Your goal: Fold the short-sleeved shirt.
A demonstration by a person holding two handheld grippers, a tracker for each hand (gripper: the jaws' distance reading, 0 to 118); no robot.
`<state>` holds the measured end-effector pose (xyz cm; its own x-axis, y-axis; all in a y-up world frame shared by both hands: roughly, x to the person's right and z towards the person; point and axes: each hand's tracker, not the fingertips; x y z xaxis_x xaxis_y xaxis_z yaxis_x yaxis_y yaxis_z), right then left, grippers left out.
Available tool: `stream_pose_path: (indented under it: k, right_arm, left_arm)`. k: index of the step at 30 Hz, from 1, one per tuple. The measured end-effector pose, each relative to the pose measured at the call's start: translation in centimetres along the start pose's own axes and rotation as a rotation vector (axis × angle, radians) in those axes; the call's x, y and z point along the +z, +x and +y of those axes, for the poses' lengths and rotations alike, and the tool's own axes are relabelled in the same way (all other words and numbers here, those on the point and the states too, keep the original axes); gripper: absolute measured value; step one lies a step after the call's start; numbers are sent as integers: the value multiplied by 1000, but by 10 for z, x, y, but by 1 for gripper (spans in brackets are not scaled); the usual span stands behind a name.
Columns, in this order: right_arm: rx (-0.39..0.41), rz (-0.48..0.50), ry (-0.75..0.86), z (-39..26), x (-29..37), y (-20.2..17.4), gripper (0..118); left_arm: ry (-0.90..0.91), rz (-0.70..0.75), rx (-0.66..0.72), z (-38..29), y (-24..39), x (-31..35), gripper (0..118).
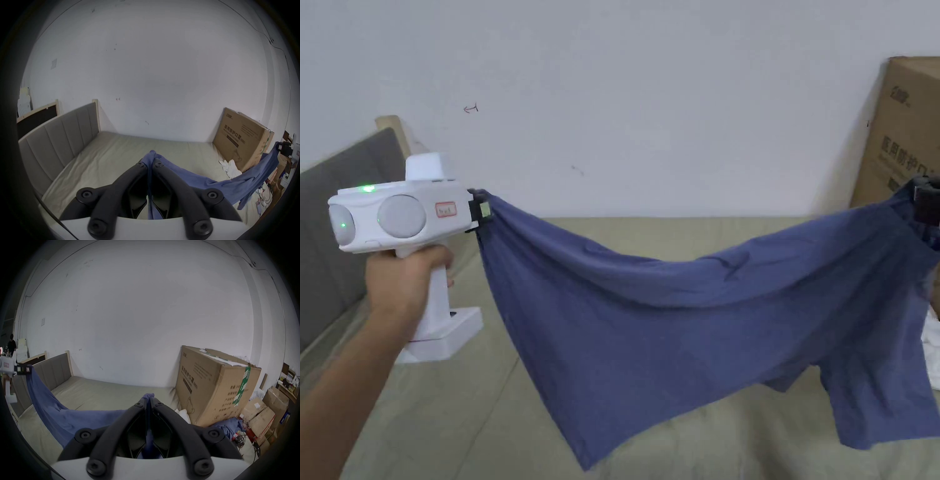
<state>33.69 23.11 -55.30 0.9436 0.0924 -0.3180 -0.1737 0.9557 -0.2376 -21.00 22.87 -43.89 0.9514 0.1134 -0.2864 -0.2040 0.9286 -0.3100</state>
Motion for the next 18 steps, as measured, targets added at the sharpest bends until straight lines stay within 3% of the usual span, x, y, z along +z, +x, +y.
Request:
stream_pose_path:
  k: [10,13,18]
  right_arm:
    - [23,5,8,9,-56,-11,2]
    - [25,12,-19,-13,-71,-16,2]
    - [-37,31,-127,-85,-92,-22,2]
  left_arm:
    - [57,53,-81,42,0,-41,2]
    - [30,53,-76,20,-4,-59,2]
    - [-96,49,-72,-53,-13,-81,2]
